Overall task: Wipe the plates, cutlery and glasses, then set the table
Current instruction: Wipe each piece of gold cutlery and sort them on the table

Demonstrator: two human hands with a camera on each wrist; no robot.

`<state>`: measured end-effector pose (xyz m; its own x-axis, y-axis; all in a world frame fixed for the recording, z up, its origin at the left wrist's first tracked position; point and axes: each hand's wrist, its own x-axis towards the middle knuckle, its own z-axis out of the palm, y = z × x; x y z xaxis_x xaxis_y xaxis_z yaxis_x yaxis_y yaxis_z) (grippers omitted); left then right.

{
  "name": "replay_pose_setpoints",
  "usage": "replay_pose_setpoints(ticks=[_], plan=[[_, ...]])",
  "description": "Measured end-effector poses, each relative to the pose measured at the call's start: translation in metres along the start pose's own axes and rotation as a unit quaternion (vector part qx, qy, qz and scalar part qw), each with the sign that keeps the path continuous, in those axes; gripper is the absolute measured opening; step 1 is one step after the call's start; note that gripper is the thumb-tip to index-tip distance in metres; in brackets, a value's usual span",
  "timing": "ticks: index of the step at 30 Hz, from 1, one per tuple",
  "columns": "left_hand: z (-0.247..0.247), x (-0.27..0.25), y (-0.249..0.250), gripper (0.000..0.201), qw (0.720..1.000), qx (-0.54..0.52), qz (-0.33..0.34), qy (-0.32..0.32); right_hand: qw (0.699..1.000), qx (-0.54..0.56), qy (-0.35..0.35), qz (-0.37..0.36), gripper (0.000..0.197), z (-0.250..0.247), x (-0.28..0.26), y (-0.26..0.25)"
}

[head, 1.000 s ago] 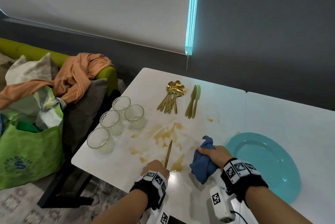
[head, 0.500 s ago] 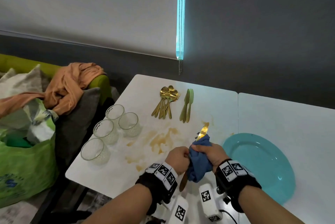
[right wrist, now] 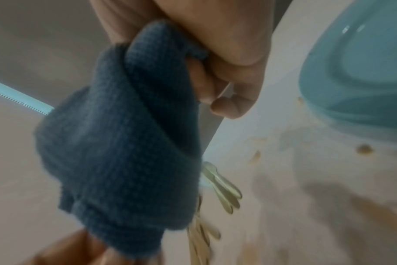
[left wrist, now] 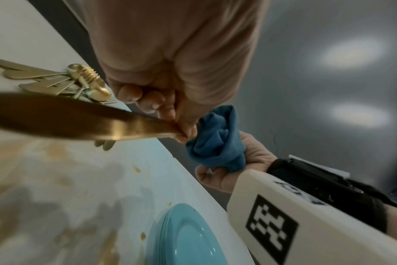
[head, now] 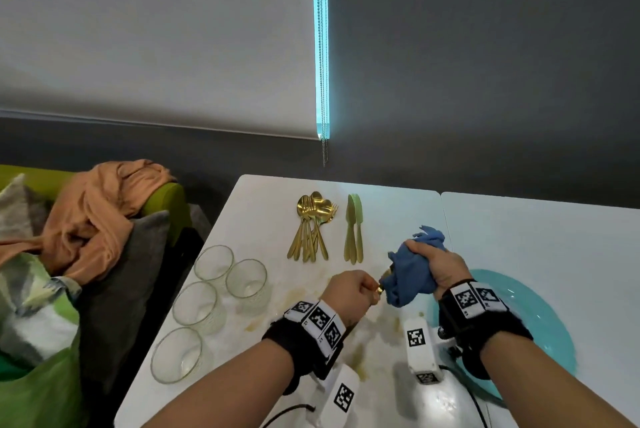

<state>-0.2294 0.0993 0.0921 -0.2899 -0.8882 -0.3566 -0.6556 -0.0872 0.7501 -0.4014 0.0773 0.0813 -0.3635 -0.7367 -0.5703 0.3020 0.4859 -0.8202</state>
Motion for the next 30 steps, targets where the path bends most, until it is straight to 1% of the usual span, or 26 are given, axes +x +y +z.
replay_pose_setpoints(ticks=[2,4,6,8,9,11,12,14,15,17,18,19,20,22,23,25,27,28,30], plan=[[-0.006,0.004,-0.001,0.018,0.999,0.040,0.031,-0.007,1.000,-0.009,-0.019,0.016,0.015,0.013,-0.011,0.011],[-0.008,0.005,-0.003,0.014,0.997,0.054,0.055,-0.008,0.999,-0.022,-0.037,0.009,0.007,0.027,-0.029,0.019],[-0.010,0.006,-0.010,0.016,0.997,0.033,0.064,-0.005,0.999,-0.025,-0.025,-0.005,0.008,0.038,-0.043,0.022],[-0.014,0.006,-0.015,0.023,0.998,0.013,0.063,0.001,1.000,-0.011,-0.008,-0.017,0.009,0.042,-0.044,0.019],[-0.017,0.007,-0.019,0.025,0.998,0.004,0.057,-0.003,1.000,0.002,0.005,-0.013,0.015,0.040,-0.037,0.018],[-0.023,0.007,-0.029,0.028,0.999,-0.019,0.033,-0.027,0.999,0.033,0.016,-0.004,0.044,0.032,-0.012,0.021],[-0.027,0.005,-0.035,0.029,0.998,-0.030,0.018,-0.045,0.999,0.045,0.016,-0.003,0.053,0.026,0.004,0.025],[-0.030,0.004,-0.049,0.024,0.996,-0.057,-0.001,-0.070,0.998,0.056,0.024,0.004,0.061,0.013,0.037,0.037],[-0.031,0.004,-0.054,0.021,0.995,-0.072,-0.009,-0.073,0.998,0.063,0.020,0.006,0.067,0.009,0.044,0.041],[-0.032,0.004,-0.060,0.016,0.993,-0.099,-0.020,-0.063,0.997,0.076,0.023,0.011,0.078,0.007,0.058,0.054],[-0.032,0.005,-0.061,0.015,0.992,-0.111,-0.020,-0.056,0.997,0.076,0.019,0.015,0.079,0.012,0.054,0.057],[-0.032,0.005,-0.061,0.014,0.992,-0.119,-0.017,-0.050,0.998,0.062,0.014,0.022,0.072,0.023,0.035,0.052],[-0.033,0.005,-0.060,0.014,0.992,-0.122,-0.009,-0.044,0.998,0.049,0.016,0.021,0.055,0.038,0.008,0.044],[-0.031,0.006,-0.060,0.017,0.994,-0.109,0.012,-0.031,1.000,0.004,0.012,0.003,0.015,0.062,-0.034,0.038],[-0.029,0.007,-0.060,0.018,0.995,-0.100,0.017,-0.020,1.000,-0.021,0.011,-0.007,0.008,0.068,-0.044,0.039],[-0.026,0.006,-0.061,0.021,0.993,-0.115,0.010,0.000,0.998,-0.061,-0.010,-0.026,0.012,0.072,-0.052,0.045],[-0.024,0.006,-0.061,0.033,0.991,-0.135,-0.004,-0.002,0.994,-0.099,-0.028,-0.035,0.011,0.069,-0.053,0.049],[-0.022,0.006,-0.061,0.033,0.991,-0.136,-0.011,-0.013,0.992,-0.115,-0.033,-0.033,0.010,0.066,-0.053,0.051],[-0.021,0.009,-0.059,0.022,0.991,-0.112,-0.036,-0.057,0.987,-0.154,-0.043,-0.031,0.008,0.058,-0.053,0.052]])
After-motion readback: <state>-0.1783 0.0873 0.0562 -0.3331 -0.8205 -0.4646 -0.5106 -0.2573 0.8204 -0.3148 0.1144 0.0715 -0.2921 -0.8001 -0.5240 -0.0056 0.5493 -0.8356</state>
